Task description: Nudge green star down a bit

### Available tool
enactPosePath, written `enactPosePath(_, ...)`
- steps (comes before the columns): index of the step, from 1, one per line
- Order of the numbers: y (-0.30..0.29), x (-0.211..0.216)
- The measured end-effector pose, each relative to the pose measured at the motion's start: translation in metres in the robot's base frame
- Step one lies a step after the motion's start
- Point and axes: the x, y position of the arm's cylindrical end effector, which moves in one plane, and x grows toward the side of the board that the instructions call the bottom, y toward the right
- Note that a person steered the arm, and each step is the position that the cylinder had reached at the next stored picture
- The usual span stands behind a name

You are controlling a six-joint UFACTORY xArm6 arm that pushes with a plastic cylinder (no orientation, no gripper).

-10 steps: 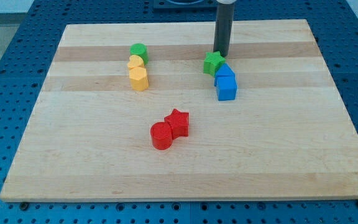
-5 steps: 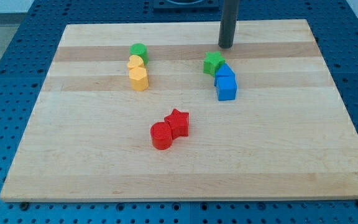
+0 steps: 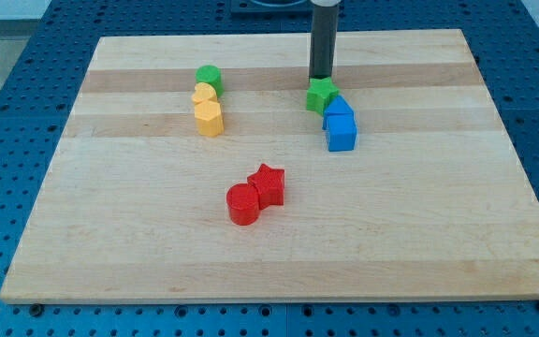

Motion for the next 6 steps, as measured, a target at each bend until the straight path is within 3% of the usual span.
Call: enactPosePath(6, 0.019, 0.001)
